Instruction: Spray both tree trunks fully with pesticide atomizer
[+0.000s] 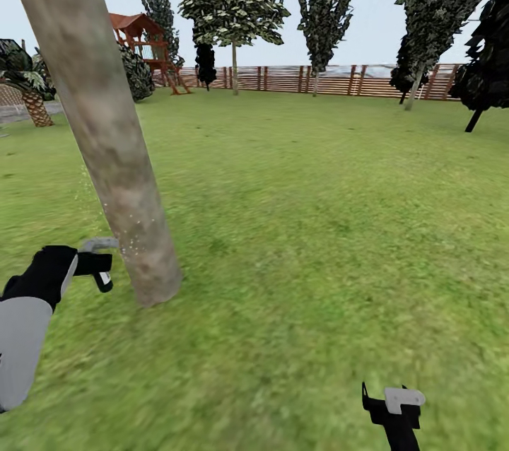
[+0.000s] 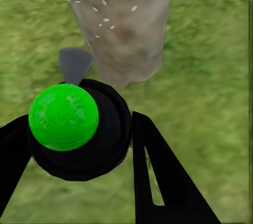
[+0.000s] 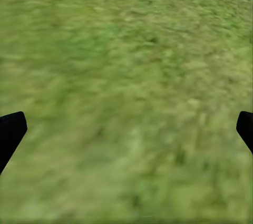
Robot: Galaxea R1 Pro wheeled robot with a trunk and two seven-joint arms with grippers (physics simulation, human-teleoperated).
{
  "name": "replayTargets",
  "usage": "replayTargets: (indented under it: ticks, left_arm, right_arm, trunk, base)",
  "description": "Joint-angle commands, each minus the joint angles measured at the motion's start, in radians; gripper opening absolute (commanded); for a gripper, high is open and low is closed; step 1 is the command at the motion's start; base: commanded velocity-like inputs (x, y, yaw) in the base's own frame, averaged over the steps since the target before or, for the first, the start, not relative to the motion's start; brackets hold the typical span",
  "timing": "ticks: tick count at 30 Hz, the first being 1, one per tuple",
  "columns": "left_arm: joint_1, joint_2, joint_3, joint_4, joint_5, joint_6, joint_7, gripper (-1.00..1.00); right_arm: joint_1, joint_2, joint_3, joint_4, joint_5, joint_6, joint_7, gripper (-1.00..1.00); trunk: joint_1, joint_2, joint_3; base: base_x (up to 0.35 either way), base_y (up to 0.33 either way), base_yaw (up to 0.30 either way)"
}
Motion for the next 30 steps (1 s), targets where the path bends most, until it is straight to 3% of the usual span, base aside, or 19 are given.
replayTargets:
  ticks: [1, 5, 9, 11, 14, 17, 22, 23, 25, 30]
  left_arm:
    - [-0.001, 0.004, 0.003, -0.001, -0.011, 0.003, -0.034, -1.0]
    - [-0.004, -0.007, -0.052, -0.002, -0.009, 0.005, -0.081, -1.0]
    - [-0.015, -0.013, -0.071, -0.003, -0.006, 0.009, -0.084, -1.0]
    - [-0.028, -0.001, -0.072, -0.002, -0.01, 0.009, -0.085, -1.0]
    - [-0.065, 0.075, -0.068, -0.002, -0.01, 0.026, -0.09, -1.0]
    - [-0.122, 0.085, -0.072, -0.002, -0.008, 0.092, -0.098, -1.0]
    - [-0.124, 0.074, -0.087, -0.001, -0.007, 0.102, -0.12, -1.0]
    - [-0.131, 0.047, -0.118, -0.002, -0.008, 0.105, -0.175, -1.0]
    - [-0.136, 0.029, -0.131, -0.003, -0.008, 0.106, -0.203, -1.0]
    - [-0.133, 0.034, -0.137, -0.005, -0.013, 0.105, -0.212, -1.0]
  right_arm:
    - [-0.001, 0.0, -0.004, 0.002, 0.011, -0.002, -0.007, 1.0]
    - [-0.001, 0.0, -0.004, 0.002, 0.011, -0.002, -0.007, 1.0]
    - [-0.001, 0.0, -0.004, 0.002, 0.011, -0.002, -0.007, 1.0]
    - [-0.001, 0.0, -0.004, 0.002, 0.011, -0.002, -0.007, 1.0]
    - [-0.001, 0.0, -0.004, 0.002, 0.011, -0.002, -0.008, 1.0]
    - [-0.001, 0.0, -0.004, 0.002, 0.01, -0.002, -0.008, 1.0]
    - [-0.001, 0.0, -0.004, 0.002, 0.01, -0.002, -0.009, 1.0]
    - [-0.001, 0.0, -0.004, 0.002, 0.01, -0.002, -0.009, 1.0]
    - [-0.001, 0.0, -0.004, 0.002, 0.01, -0.002, -0.009, 1.0]
    - [-0.001, 0.0, -0.004, 0.002, 0.011, -0.002, -0.008, 1.0]
  trunk:
    - [0.0, 0.0, -0.001]
    - [0.0, 0.0, -0.001]
    - [0.0, 0.0, -0.001]
    - [0.0, 0.0, -0.001]
    - [0.0, 0.0, -0.001]
    - [0.0, 0.0, -0.001]
    - [0.0, 0.0, -0.001]
    - [0.0, 0.0, -0.001]
    - [0.0, 0.0, -0.001]
    - [0.0, 0.0, -0.001]
  base:
    - [0.0, 0.0, 0.0]
    - [0.0, 0.0, 0.0]
    - [0.0, 0.0, 0.0]
    - [0.0, 0.0, 0.0]
    - [0.0, 0.0, 0.0]
    - [0.0, 0.0, 0.0]
    - [0.0, 0.0, 0.1]
    - [0.0, 0.0, 0.264]
    - [0.0, 0.0, 0.272]
    - [0.0, 0.0, 0.186]
